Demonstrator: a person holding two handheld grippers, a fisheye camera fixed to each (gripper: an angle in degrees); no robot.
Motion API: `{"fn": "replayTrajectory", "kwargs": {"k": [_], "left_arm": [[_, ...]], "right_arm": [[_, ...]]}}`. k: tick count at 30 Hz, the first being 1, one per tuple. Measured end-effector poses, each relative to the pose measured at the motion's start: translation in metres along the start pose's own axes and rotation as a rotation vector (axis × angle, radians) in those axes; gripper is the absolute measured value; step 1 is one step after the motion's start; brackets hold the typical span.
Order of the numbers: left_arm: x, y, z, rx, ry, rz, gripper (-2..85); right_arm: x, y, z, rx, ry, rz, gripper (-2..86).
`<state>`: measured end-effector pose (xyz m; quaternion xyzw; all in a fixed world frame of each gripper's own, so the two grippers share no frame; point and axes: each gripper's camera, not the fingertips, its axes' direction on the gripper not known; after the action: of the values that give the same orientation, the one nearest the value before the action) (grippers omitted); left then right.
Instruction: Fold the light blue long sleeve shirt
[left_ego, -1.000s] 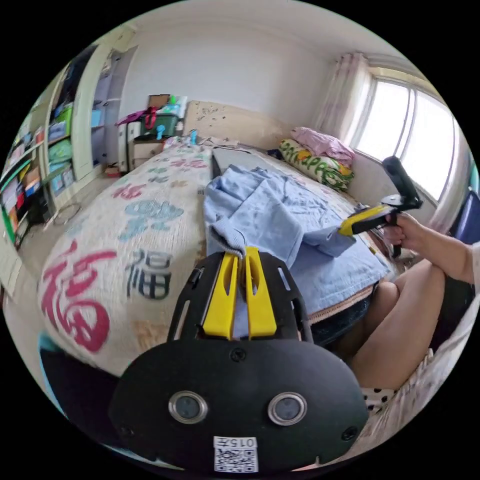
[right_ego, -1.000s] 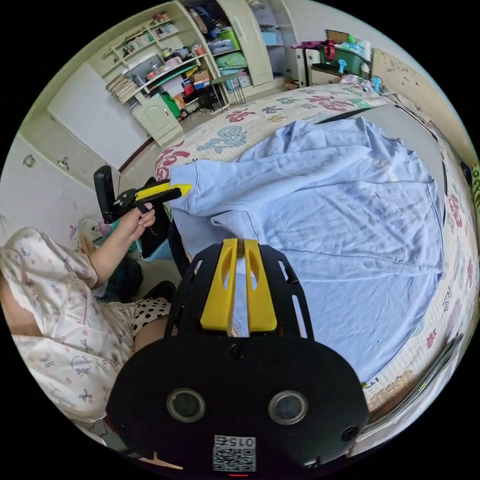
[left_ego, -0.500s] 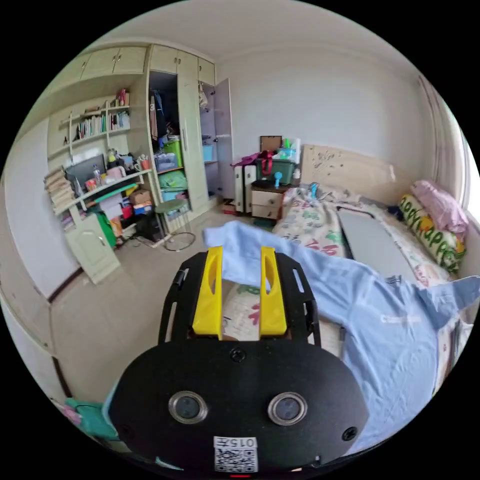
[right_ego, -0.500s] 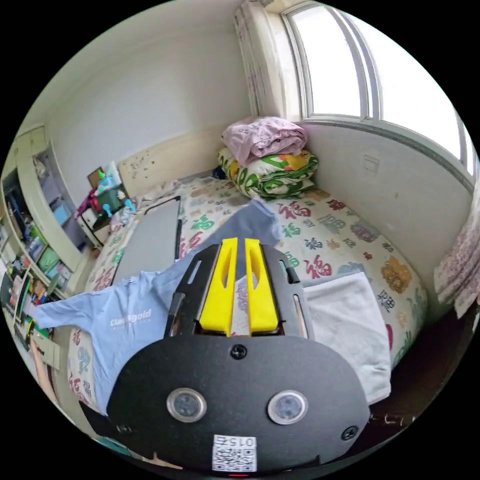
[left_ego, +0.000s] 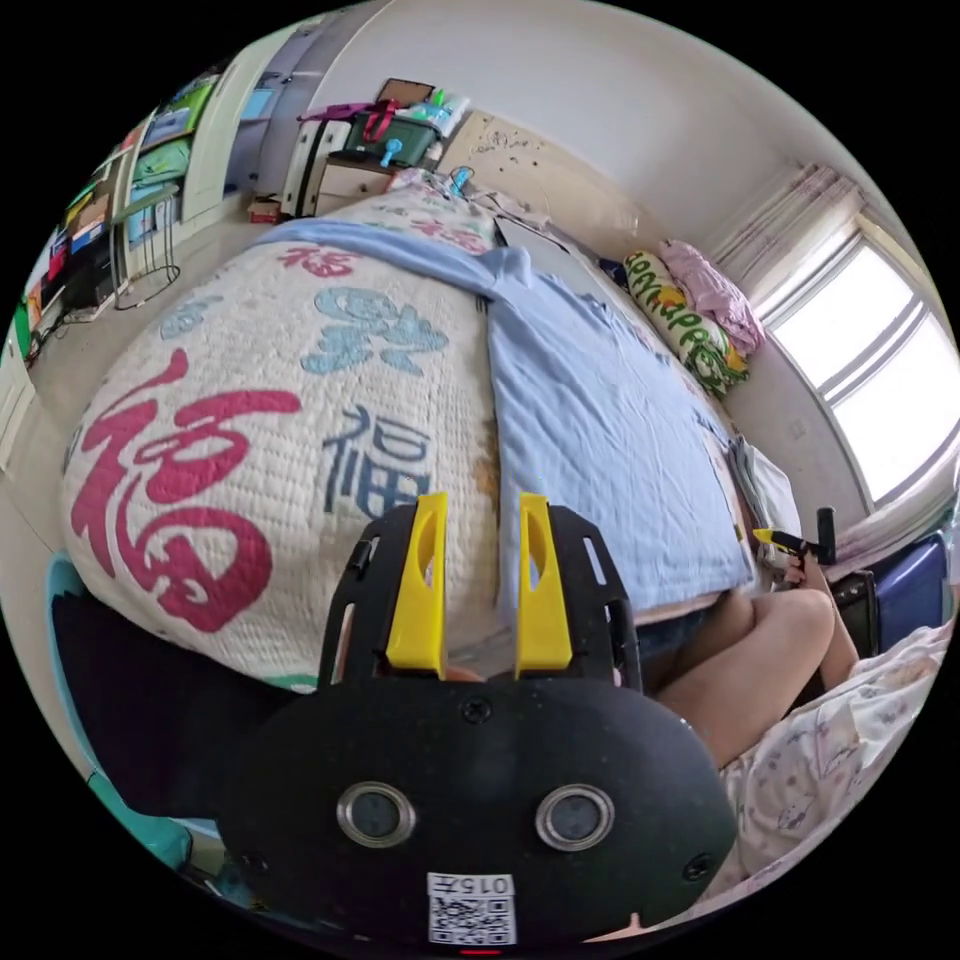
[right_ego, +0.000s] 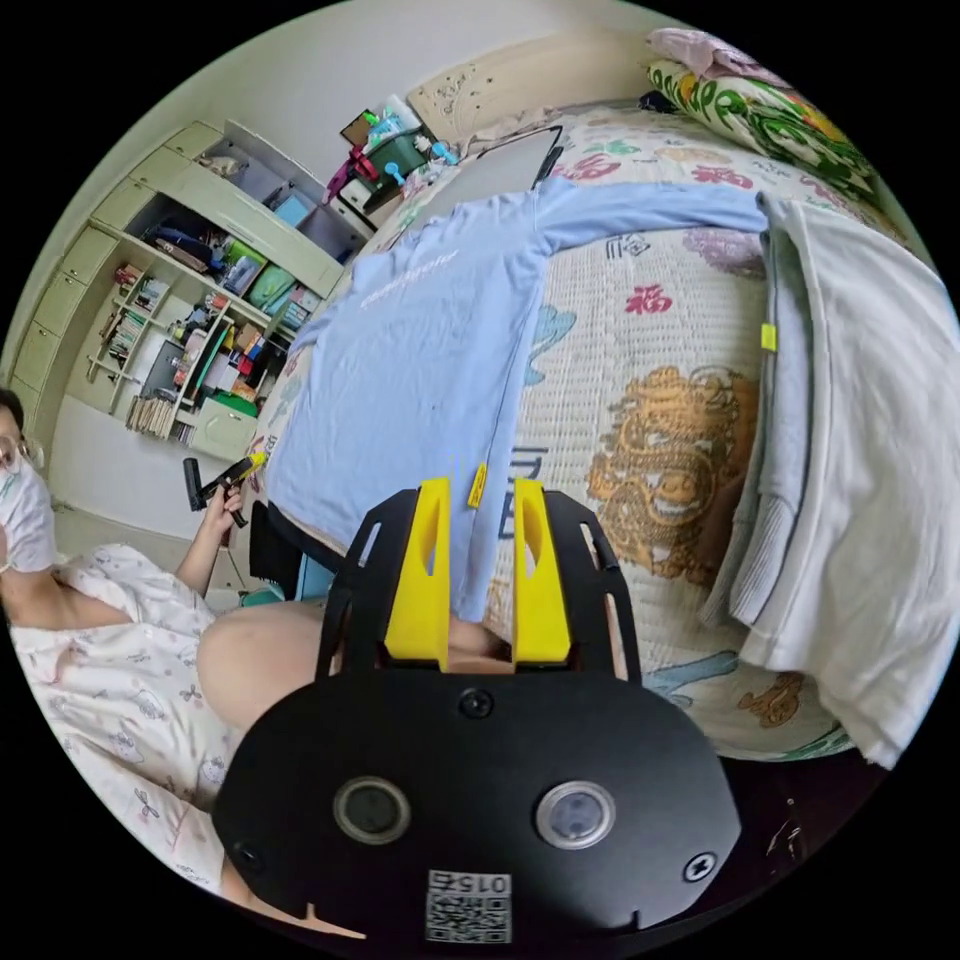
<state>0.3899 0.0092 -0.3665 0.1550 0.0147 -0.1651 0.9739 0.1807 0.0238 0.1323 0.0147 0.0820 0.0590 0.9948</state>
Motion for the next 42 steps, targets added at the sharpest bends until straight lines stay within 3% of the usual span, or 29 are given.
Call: {"fn": "replayTrajectory", "kwargs": {"k": [6,9,14,18,23,28,34,42], "left_arm": [[0.012,0.018,0.007,-0.01,-0.017,0.029,10.9],[0.018,0.019,0.013,-0.078,0.058,0.098,5.8],[0.016,0.026,0.006,-0.082,-0.003,0.11,1.6],[0.02,0.038,-0.005,-0.053,-0.028,0.163,0.6],[0.016,0.052,0.023,-0.099,-0.104,0.183,0.2],[0.022,0.063,0.056,-0.144,-0.217,0.256,0.2],[0.014,0.073,0.061,-0.161,-0.231,0.285,0.1],[0.006,0.09,0.106,-0.246,-0.329,0.346,-0.1]], "right_arm": [[-0.039,0.009,-0.02,-0.125,-0.093,-0.034,10.9],[-0.049,0.014,-0.041,-0.087,-0.044,0.0,8.4],[-0.073,0.025,-0.073,-0.091,0.003,-0.02,0.9],[-0.084,0.042,-0.096,-0.09,0.131,-0.042,0.0],[-0.065,0.062,-0.133,0.01,0.121,0.024,2.3],[-0.048,0.062,-0.119,-0.054,0.058,0.059,9.7],[-0.051,0.08,-0.107,-0.089,0.156,-0.005,2.2],[-0.033,0.129,-0.071,-0.098,0.238,-0.037,0.2]]}}
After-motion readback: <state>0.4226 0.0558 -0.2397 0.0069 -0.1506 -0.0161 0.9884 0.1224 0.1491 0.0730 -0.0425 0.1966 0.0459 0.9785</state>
